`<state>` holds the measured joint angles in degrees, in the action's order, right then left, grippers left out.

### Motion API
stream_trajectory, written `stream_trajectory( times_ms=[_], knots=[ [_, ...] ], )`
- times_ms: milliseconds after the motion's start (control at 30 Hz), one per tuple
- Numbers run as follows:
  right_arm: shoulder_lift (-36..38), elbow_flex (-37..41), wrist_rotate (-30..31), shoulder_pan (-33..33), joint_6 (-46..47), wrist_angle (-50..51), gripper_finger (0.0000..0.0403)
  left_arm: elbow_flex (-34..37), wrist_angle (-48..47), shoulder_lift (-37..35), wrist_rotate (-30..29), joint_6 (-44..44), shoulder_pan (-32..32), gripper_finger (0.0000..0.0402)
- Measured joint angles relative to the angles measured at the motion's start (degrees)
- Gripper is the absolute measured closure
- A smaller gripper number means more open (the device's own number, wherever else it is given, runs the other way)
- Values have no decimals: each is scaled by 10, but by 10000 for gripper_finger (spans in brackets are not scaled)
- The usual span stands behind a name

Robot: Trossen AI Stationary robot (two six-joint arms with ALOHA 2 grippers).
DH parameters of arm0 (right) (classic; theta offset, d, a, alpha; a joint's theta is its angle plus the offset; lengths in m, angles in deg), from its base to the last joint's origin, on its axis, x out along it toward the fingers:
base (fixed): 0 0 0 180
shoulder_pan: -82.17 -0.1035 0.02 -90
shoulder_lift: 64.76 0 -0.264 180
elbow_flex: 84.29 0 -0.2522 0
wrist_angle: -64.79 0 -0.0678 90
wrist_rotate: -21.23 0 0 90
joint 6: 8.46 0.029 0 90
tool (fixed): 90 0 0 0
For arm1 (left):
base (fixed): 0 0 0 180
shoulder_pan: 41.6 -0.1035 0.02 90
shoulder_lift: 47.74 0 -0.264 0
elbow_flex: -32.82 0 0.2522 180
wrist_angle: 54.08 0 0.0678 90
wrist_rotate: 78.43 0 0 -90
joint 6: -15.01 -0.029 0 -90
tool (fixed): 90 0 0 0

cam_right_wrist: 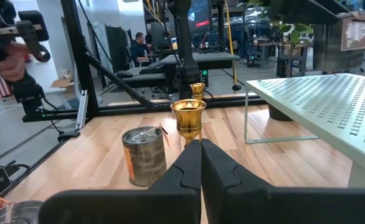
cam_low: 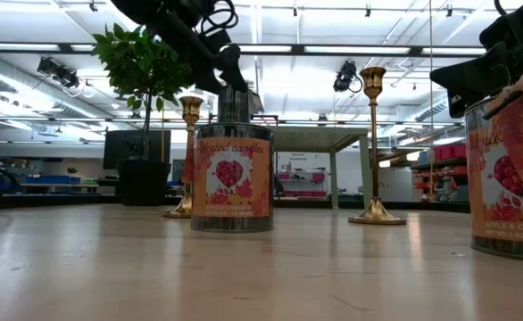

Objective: Pick & Place candle stick holders
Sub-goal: Put the bottom silver scented candle on the shelf

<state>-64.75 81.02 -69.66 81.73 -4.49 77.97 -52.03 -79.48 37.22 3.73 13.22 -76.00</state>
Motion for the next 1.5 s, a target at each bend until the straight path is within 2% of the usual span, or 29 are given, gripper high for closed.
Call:
stream_trajectory(
  times_ms=[600,1200,1500],
  knots=[
    [0,0,0,0,0,0,400,0,11,36,2,16,-37,28],
    [0,0,0,0,0,0,400,0,11,36,64,12,-52,28],
    [0,0,0,0,0,0,400,0,11,36,66,11,-57,28]
  ],
)
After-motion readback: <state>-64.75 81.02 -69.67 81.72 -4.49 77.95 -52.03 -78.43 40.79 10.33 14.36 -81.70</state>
